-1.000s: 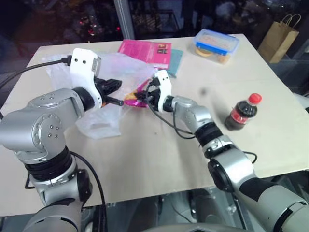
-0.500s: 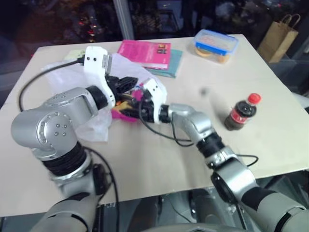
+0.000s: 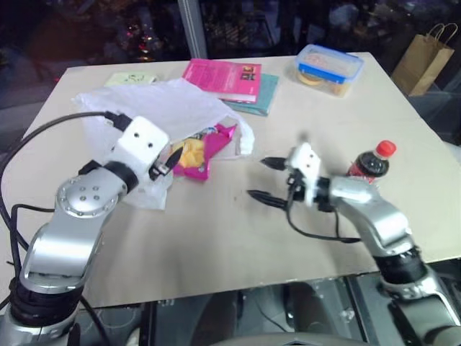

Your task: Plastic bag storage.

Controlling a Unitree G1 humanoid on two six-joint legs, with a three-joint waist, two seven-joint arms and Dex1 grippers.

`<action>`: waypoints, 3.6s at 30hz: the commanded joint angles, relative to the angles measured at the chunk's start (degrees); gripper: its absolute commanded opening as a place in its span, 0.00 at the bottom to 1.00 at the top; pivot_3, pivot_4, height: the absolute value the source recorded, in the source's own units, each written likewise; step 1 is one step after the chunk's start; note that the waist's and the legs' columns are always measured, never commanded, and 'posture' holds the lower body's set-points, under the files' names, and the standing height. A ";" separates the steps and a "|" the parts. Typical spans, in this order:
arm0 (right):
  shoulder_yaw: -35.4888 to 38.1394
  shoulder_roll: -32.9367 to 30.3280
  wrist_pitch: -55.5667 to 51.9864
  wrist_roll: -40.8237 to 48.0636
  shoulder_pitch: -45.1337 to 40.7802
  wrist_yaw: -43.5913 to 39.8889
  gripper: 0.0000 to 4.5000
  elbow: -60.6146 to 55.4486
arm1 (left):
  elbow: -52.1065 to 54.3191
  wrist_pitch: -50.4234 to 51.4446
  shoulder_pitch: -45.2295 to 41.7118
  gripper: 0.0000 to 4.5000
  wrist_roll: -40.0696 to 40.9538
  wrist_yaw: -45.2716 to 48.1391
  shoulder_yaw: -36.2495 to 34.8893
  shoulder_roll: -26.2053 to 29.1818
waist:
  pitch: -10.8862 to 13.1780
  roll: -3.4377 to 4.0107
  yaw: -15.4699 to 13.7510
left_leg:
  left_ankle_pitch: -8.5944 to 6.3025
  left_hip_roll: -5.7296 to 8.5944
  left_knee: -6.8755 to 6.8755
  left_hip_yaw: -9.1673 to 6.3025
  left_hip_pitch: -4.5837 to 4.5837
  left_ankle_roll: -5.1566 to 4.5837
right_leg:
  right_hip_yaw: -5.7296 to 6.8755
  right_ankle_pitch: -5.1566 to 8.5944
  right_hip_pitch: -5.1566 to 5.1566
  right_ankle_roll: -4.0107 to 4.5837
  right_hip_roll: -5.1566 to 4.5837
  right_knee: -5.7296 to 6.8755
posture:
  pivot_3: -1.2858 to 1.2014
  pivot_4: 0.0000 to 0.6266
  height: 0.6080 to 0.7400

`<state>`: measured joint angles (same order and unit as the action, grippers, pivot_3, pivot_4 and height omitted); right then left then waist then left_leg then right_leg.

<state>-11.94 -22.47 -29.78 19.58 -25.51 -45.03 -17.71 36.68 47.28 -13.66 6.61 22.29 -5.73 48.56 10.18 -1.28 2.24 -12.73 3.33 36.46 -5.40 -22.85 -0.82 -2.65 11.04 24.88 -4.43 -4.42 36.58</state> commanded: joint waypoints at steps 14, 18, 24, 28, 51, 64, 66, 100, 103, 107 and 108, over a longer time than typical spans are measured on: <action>-4.57 2.69 -0.58 -8.05 -0.59 11.70 1.00 -5.64 | -27.54 -20.72 -11.46 0.06 -16.67 -0.28 10.62 1.02 | -0.01 -0.01 0.03 | 0.01 -0.41 0.21 0.25 0.02 0.01 | 0.07 -0.01 -0.15 0.01 0.29 -0.10 | 0.52 0.24 1.00; -5.96 3.80 0.62 -10.07 -0.95 12.30 1.00 -4.13 | -25.84 -18.90 -13.18 0.00 -7.95 2.42 3.27 -2.92 | -0.01 -0.03 -0.32 | 0.00 -0.39 0.21 0.19 0.00 0.01 | 0.10 -0.02 -0.17 0.02 0.26 -0.12 | 0.52 0.24 1.00; -5.08 3.11 1.10 -9.63 0.73 10.80 1.00 -4.33 | -16.82 9.94 -18.85 0.00 20.66 10.65 -12.25 -10.80 | -0.01 -0.06 -0.32 | 0.00 -0.38 0.28 -0.12 -0.08 0.00 | 0.22 -0.03 -0.20 0.01 0.26 -0.17 | 0.52 0.24 1.00; -3.28 3.33 -2.26 -6.42 2.17 10.26 1.00 -6.24 | -14.45 23.20 -25.33 0.00 32.39 8.17 -18.59 -14.83 | -0.01 -0.06 0.06 | 0.00 -0.39 0.32 -0.15 -0.03 0.01 | 0.23 -0.02 -0.21 0.01 0.30 -0.07 | 0.52 0.24 1.00; 1.41 5.09 -18.86 5.43 1.64 13.39 1.00 -12.74 | -25.23 45.22 -47.76 0.00 43.03 -16.25 -29.30 -27.31 | 0.00 -0.07 -0.01 | -0.03 -0.33 0.47 -0.12 0.09 0.13 | 0.14 -0.03 -0.27 0.02 0.35 0.10 | 0.52 0.24 1.00; 5.12 12.70 -28.45 9.62 -3.68 22.70 0.91 -1.34 | -24.72 42.17 -45.33 0.00 40.27 -14.10 -24.83 -26.76 | 0.01 -0.06 -0.05 | -0.05 -0.20 0.46 -0.17 0.08 0.14 | 0.15 -0.03 -0.24 0.05 0.35 0.12 | 0.52 0.24 1.00; 5.72 12.66 -27.56 8.21 -4.48 24.09 0.75 -0.18 | -24.78 42.05 -45.07 0.00 40.28 -13.67 -24.83 -26.29 | 0.01 -0.06 0.03 | -0.04 -0.20 0.41 -0.11 0.06 0.16 | 0.09 -0.04 -0.17 0.05 0.35 0.13 | 0.52 0.24 1.00; 14.88 8.06 -40.28 7.14 0.01 25.22 0.64 -11.97 | -25.53 34.28 -34.45 0.00 59.86 -17.89 -18.15 -21.05 | 0.04 -0.09 -0.29 | -0.08 -0.29 0.20 -0.02 -0.03 0.11 | -0.01 -0.07 -0.13 0.10 0.30 -0.15 | 0.52 0.24 1.00; 11.93 10.29 -37.91 4.51 0.74 28.12 0.64 -8.23 | -25.51 33.64 -34.39 0.00 60.14 -15.71 -17.66 -19.73 | 0.04 -0.08 -0.15 | -0.07 -0.30 0.28 0.10 0.03 0.11 | -0.05 -0.09 -0.13 0.12 0.34 -0.10 | 0.52 0.24 1.00; 10.18 12.15 -34.68 3.13 0.44 29.21 0.59 -4.39 | -23.89 33.52 -33.78 0.00 60.72 -14.46 -16.76 -18.80 | 0.04 -0.08 -0.19 | -0.06 -0.29 0.30 0.24 0.03 0.14 | -0.02 -0.09 -0.13 0.13 0.37 -0.07 | 0.52 0.24 1.00; 9.37 12.26 -33.87 3.17 0.24 28.65 0.52 -3.91 | -23.59 33.45 -33.55 0.00 60.82 -14.60 -16.71 -18.85 | 0.04 -0.08 -0.17 | -0.06 -0.30 0.30 0.24 0.03 0.14 | -0.02 -0.09 -0.13 0.13 0.36 -0.07 | 0.52 0.24 1.00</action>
<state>-1.80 -10.64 -66.01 22.69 -24.50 -15.87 -20.81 10.83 82.01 -47.15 66.50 7.15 -22.37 29.16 10.23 -1.36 2.07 -12.79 3.01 36.76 -5.18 -22.83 -0.68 -2.69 10.95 24.75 -4.29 -4.06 36.51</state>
